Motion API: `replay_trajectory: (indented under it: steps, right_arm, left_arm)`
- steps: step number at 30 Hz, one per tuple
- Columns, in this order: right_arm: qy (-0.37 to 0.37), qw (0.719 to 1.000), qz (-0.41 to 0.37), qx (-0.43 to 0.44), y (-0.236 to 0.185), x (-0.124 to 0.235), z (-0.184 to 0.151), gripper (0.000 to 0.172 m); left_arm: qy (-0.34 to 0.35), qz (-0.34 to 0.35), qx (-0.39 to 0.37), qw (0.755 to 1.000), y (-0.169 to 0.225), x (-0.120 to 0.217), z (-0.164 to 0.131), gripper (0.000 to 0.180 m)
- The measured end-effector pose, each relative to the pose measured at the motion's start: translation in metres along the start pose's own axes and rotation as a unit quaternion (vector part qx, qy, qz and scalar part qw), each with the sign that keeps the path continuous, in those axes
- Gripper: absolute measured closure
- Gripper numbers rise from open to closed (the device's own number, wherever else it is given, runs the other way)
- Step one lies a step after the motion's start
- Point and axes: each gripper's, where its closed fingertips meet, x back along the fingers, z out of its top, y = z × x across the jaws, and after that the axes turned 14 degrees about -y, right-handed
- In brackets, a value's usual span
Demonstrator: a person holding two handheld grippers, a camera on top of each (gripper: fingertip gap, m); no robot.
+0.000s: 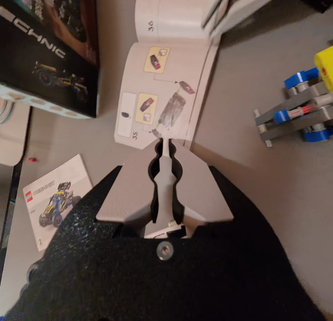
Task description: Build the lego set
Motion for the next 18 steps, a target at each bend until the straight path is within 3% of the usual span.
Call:
replay_trajectory:
  steps: [5,8,18]
  right_arm:
    - [-0.019,0.997,-0.054,-0.060,0.043,0.004,-0.023,0.172]
    - [-0.093,0.995,-0.025,-0.012,0.030,-0.017,-0.044,0.172]
    - [-0.063,0.998,-0.001,0.030,0.011,-0.016,-0.029,0.172]
  left_arm:
    - [0.012,-0.019,0.019,1.000,0.003,-0.005,0.003,0.180]
    - [0.005,-0.026,0.009,1.000,0.012,-0.014,0.006,0.180]
    - [0.060,-0.016,0.005,0.998,0.021,-0.017,0.049,0.180]
